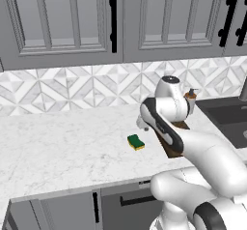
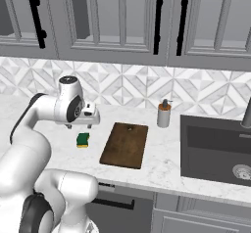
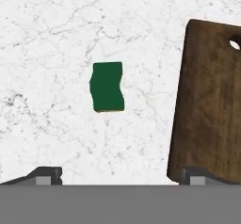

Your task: Pick up the sponge from the counter and clean the cutting board by briefly scrubbing or pressing down on the cutting board. Once finished, release the sponge.

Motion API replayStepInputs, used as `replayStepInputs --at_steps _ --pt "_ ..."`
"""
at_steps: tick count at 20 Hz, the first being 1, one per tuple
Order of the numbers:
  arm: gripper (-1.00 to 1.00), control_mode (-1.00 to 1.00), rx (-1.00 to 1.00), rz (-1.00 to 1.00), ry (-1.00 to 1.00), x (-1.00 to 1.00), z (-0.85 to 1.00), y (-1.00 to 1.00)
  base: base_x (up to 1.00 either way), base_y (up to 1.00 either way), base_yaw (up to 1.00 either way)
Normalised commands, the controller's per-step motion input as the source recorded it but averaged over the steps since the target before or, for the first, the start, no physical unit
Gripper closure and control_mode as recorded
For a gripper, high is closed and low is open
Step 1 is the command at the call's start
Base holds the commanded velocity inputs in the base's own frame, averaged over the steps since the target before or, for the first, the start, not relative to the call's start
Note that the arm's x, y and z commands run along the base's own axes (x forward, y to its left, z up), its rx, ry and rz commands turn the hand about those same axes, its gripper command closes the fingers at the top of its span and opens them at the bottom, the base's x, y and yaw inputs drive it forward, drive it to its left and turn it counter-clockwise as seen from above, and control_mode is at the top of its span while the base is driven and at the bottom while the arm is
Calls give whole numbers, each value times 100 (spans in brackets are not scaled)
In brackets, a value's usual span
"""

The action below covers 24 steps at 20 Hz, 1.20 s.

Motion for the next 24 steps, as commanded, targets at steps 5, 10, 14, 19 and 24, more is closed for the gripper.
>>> replayStepInputs --at_steps 5,10,14,19,24 --pt "-100 -100 0 33 6 26 -18 8 0 0 0" --pt "-100 -100 -1 25 15 2 -36 25 0 0 0" --pt "-100 -100 -7 5 12 2 -39 28 0 0 0" --pt "-100 -100 -4 0 5 19 -31 16 0 0 0" --pt "-100 -100 0 0 3 23 -20 0 0 0 0"
